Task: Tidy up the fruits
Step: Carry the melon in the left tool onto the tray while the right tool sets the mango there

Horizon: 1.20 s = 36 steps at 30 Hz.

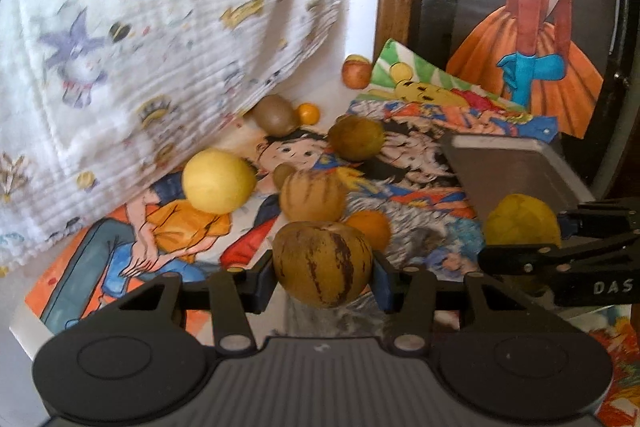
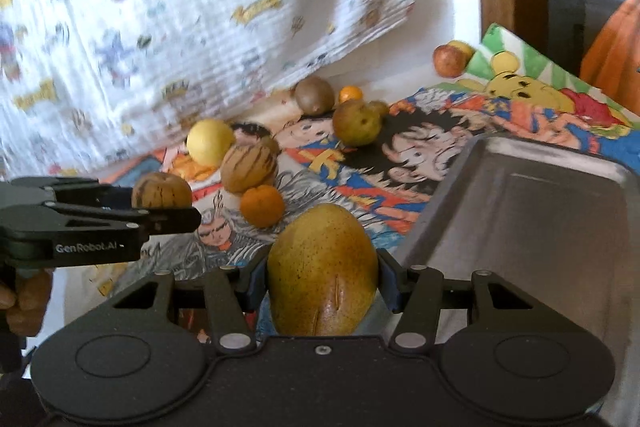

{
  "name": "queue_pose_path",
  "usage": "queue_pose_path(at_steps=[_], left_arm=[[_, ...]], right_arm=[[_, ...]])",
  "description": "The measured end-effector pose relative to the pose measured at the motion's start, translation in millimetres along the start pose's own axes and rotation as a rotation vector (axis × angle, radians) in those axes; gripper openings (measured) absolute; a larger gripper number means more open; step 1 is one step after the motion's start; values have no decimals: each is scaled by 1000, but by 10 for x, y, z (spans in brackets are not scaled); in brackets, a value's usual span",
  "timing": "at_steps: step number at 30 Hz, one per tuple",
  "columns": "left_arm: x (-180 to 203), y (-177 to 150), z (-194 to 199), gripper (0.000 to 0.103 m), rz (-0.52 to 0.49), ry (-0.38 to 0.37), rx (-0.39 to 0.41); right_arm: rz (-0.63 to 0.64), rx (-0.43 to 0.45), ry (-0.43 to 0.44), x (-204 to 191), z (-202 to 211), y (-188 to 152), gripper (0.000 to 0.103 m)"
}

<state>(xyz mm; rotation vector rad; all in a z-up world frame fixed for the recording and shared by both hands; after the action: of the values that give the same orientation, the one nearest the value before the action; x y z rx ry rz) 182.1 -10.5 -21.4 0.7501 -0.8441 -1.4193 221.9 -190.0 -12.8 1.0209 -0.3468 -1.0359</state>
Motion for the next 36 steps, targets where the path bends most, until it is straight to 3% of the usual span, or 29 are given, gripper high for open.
queue_pose_path(at_steps=[8, 16, 25, 36], left_arm=[[392, 361, -93, 53, -1, -62, 35], [893, 718, -603, 53, -5, -179, 66], [1301, 679, -1259, 53, -50, -271, 47], [1600, 629, -1707, 53, -130, -328, 20]], right_arm=[[-30, 84, -47, 491, 324, 272, 56], [1, 157, -155, 1227, 299, 520, 56], [0, 107, -203, 1873, -145, 582, 56], [22, 54, -248, 2153, -407, 441, 56]])
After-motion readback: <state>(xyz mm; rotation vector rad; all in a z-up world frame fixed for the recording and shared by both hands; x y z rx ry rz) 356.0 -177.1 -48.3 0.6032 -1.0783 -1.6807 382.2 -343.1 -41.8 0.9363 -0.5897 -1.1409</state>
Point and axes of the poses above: each gripper's, at about its wrist camera, not at the fingertips, and z roughly against the way its jaws point, x to its right, y to its top, the point moved 6 cm from there along -z, roughly the way its jaws point, and after that the axes turned 6 degrees about x, right-handed, at the moved point
